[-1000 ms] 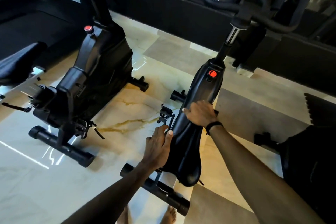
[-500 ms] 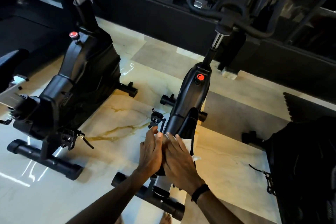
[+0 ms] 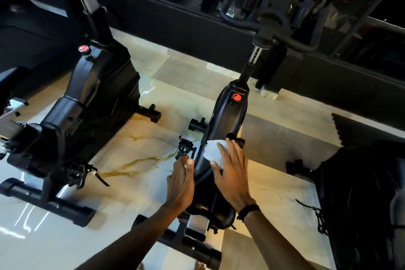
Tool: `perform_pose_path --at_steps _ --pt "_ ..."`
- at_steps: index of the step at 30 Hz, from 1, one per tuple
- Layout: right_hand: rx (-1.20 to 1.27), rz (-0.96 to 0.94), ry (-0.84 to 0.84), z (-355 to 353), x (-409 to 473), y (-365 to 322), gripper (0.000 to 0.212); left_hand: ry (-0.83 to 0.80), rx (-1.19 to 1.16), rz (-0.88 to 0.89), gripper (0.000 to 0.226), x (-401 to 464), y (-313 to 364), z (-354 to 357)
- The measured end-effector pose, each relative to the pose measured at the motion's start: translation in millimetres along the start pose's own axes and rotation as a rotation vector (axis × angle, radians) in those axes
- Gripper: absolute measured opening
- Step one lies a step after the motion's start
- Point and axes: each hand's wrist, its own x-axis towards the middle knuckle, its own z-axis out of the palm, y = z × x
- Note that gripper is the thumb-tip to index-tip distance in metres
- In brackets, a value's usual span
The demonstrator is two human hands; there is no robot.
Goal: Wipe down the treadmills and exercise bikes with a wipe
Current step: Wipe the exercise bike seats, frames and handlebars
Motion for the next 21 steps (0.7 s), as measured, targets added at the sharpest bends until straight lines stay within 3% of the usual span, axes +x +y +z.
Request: perform_pose_path --at_steps 4,11,15,21 --pt "-0.075 -0.062 0.116 -1.1 -5.0 5.3 0.029 0.042 -0.004 -0.012 0.055 8.1 -0.3 -0.9" --pt "-0.132 -0.038 0.049 -3.5 -17.3 -12.0 0.045 0.040 -0.016 0.005 0.042 19.7 2.8 -0.3" --pt "-0.209 -0.141 0.067 -0.6 -56.4 -22.6 0.048 -0.002 -0.063 -0.053 0.053 13.3 -10.0 -3.3" --pt "-0.276 -0.252 0.057 -0.6 -86.0 -35.1 0.018 -0.068 -0.133 -0.122 0.060 5.0 -22.2 -4.7"
